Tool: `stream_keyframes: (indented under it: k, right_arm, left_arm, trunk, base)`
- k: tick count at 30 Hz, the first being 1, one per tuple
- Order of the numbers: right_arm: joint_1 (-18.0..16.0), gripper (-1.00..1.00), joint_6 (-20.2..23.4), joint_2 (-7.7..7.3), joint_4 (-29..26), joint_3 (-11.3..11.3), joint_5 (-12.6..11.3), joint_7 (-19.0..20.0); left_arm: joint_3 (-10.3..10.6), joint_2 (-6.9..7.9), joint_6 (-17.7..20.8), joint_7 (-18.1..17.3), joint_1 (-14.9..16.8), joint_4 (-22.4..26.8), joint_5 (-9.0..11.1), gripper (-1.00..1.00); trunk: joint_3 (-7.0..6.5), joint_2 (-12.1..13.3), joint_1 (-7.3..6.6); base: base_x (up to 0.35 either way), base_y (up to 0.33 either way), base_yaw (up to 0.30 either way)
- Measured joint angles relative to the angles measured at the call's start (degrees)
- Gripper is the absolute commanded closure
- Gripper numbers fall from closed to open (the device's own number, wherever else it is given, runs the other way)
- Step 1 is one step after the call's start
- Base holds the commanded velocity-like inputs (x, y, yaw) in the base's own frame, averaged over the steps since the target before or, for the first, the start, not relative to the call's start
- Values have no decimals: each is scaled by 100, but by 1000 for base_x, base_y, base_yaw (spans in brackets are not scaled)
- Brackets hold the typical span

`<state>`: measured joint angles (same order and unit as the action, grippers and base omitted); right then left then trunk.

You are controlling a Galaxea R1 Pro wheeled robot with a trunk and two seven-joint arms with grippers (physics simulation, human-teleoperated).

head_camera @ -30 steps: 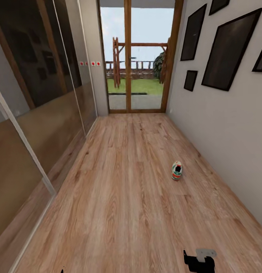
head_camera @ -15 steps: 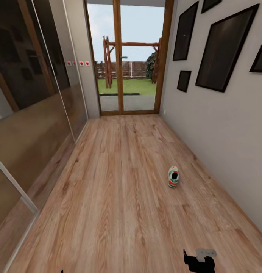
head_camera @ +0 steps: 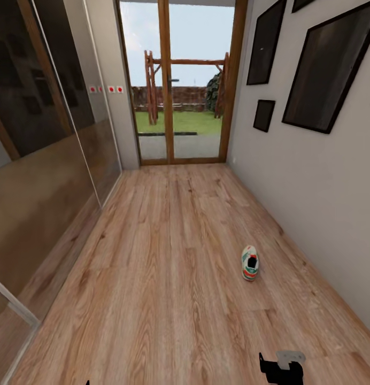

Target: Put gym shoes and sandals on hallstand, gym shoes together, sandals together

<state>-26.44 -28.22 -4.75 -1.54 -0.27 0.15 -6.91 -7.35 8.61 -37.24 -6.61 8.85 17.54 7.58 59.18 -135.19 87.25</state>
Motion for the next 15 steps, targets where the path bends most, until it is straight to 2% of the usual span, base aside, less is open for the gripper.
stream_keyframes:
  k: [8,15]
  right_arm:
    - [2,-100,0,-1,-1,0,0,2]
    - [3,-100,3,0,-3,0,0,2]
  left_arm:
    - [1,0,-3,0,1,-1,0,-100]
    - [7,1,-11,0,1,0,0,-100]
  trunk:
    - [0,0,0]
    - [-13,0,1]
  base:
    - [339,6,-171]
    - [263,191,-256]
